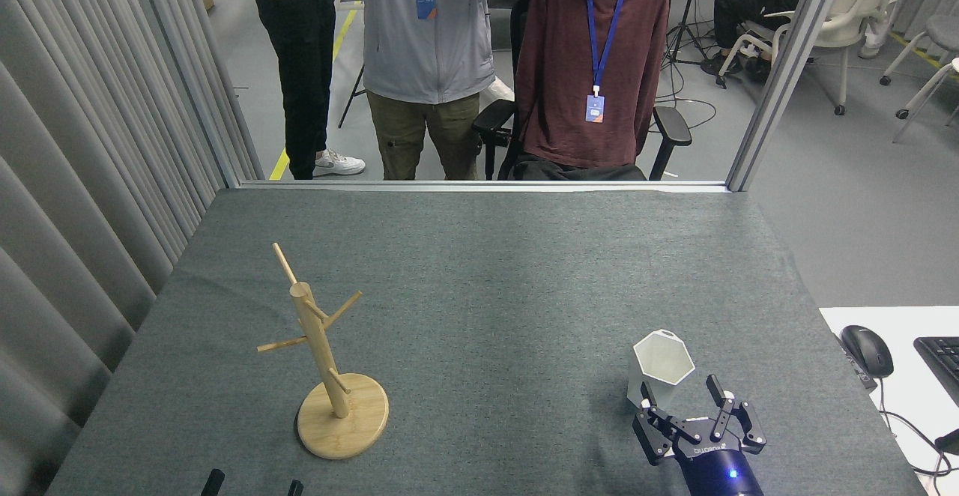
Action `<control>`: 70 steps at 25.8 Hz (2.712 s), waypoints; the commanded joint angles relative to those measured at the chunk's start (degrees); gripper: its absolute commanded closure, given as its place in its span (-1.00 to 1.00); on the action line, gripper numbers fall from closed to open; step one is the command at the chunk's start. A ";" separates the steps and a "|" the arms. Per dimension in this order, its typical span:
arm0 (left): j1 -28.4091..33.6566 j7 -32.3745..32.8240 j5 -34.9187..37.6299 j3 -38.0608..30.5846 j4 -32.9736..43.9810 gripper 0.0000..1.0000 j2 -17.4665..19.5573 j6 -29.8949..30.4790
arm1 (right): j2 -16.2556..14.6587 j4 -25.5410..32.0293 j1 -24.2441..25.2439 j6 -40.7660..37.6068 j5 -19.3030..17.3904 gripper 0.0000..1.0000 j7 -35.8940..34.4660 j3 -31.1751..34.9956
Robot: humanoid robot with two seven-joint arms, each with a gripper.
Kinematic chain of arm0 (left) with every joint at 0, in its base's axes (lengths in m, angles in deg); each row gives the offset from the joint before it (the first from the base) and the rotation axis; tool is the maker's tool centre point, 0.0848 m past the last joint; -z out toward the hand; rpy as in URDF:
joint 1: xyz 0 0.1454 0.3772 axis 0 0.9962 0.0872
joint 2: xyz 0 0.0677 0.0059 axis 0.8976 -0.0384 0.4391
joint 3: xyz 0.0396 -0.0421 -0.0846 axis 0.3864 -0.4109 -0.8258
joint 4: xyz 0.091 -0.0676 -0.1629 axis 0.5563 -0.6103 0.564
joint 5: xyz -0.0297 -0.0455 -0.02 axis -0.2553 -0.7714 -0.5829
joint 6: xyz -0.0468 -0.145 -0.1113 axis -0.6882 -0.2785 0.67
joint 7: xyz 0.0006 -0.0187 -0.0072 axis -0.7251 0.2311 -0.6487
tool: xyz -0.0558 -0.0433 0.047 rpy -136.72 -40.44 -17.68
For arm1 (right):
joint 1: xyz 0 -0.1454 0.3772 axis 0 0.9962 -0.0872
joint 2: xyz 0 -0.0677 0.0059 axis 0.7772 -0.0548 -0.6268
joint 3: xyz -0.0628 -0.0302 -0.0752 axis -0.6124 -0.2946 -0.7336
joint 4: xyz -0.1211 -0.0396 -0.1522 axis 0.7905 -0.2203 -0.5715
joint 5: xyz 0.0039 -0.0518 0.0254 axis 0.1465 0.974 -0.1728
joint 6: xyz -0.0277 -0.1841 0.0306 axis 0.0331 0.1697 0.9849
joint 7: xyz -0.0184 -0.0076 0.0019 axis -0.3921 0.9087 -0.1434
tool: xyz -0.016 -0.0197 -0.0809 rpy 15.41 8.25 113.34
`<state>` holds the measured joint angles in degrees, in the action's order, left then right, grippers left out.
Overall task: Hang cup on storage rack
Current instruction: 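Reach the right gripper forward to the white hexagonal cup, then close the right gripper on the white cup's rim and lift it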
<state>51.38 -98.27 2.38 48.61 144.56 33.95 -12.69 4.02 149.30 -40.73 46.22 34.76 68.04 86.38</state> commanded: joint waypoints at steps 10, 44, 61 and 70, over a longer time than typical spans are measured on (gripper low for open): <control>0.00 -0.06 -0.01 -0.24 -0.09 -1.00 -0.08 -0.02 | 0.02 -4.16 -3.88 0.03 0.01 -0.96 -0.33 -0.70; -0.09 -0.15 -0.18 -0.32 -0.26 -1.00 -0.17 0.16 | 0.11 -15.68 -11.00 -0.14 2.03 -0.09 -0.86 -2.20; -0.09 -0.15 0.17 0.64 0.18 -1.00 -0.26 4.55 | -2.17 -1.00 -7.31 -2.16 1.59 -0.07 -1.03 -1.58; -6.86 -0.06 8.34 7.67 -2.55 -1.00 -3.60 15.54 | -1.82 -0.82 -7.31 -1.81 1.42 -0.08 -0.94 -1.41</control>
<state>47.40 -98.43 5.91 53.26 143.70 31.71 0.05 1.96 148.28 -48.08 44.18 36.15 67.06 84.96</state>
